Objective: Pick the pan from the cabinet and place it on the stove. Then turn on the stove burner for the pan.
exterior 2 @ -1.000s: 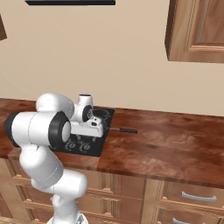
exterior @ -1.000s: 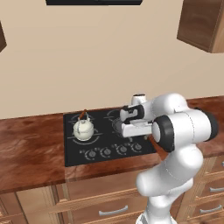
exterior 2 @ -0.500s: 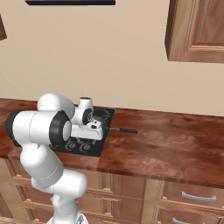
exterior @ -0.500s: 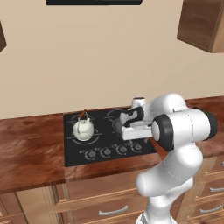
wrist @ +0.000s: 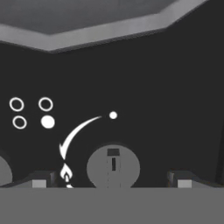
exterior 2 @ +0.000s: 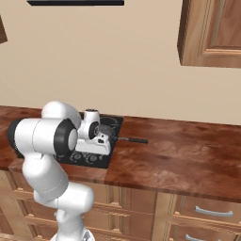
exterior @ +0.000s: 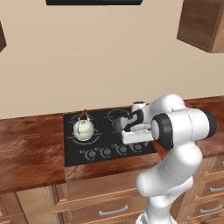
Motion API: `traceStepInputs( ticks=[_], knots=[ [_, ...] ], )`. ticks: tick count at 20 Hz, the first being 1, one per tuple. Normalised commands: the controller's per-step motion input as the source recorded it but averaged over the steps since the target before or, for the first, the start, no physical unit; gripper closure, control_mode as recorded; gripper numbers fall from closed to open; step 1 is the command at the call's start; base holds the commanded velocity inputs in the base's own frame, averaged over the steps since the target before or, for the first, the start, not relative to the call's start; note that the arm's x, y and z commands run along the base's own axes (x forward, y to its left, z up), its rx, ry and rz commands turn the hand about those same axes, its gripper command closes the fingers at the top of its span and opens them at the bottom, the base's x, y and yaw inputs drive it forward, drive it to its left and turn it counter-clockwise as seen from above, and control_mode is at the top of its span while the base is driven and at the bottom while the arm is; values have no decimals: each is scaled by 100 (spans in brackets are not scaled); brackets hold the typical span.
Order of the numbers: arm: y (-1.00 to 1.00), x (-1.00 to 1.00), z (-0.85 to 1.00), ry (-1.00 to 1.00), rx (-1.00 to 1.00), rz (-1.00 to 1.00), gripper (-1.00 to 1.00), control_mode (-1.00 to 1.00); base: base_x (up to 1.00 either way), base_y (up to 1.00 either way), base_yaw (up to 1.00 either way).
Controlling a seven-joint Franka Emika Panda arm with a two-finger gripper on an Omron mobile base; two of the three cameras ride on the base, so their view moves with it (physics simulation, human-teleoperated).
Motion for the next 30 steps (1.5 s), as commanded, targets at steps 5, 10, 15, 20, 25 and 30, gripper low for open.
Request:
traceStepInputs(
  ticks=[5,10,15,20,25,30],
  knots=[
    [0,0,-17,0,0,0,-100,-100,0,0,0],
    [0,0,-17,0,0,0,-100,-100,0,0,0],
    [1,-2,-17,0,0,0,100,-100,0,0,0],
    [2,0,-4,0,0,0,100,-100,0,0,0],
    [0,0,-3,0,0,0,100,-100,0,0,0],
    [0,-1,-16,-10,0,12,100,-100,0,0,0]
  ],
)
